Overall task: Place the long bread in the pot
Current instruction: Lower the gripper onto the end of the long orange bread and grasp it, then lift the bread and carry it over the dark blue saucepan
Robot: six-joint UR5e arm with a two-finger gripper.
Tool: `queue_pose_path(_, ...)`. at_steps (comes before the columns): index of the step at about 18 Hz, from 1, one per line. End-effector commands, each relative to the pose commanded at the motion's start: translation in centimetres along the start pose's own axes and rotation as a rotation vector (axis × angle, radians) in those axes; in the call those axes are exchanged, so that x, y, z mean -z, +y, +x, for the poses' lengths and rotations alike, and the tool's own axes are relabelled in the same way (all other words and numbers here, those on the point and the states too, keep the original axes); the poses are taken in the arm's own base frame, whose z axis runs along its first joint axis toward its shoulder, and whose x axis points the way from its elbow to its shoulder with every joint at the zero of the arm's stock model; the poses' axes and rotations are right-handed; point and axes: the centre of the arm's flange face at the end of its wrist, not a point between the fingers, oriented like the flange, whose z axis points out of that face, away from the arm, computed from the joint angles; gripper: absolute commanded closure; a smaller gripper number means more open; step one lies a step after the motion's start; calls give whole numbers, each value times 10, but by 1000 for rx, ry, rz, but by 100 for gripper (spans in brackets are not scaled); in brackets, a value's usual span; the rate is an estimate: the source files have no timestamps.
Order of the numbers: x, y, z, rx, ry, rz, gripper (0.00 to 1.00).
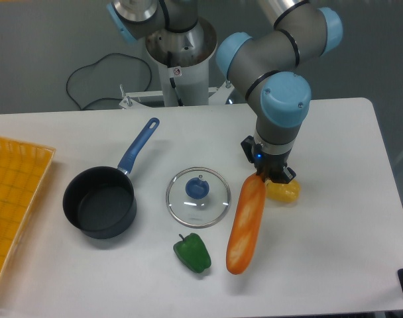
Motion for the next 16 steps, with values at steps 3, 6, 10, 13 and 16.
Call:
queue_pose_path(3,9,-13,15,-29,-12,-4,100)
queue_pose_path(6,21,-24,31,-51,-20,-13,100)
queue_pose_path(10,41,-34,58,-77,8,-21,100)
queue_pose_path(13,51,-49,81,-109,29,-29,100)
queue_pose_path(16,56,-71,108,-111,63,-47,100)
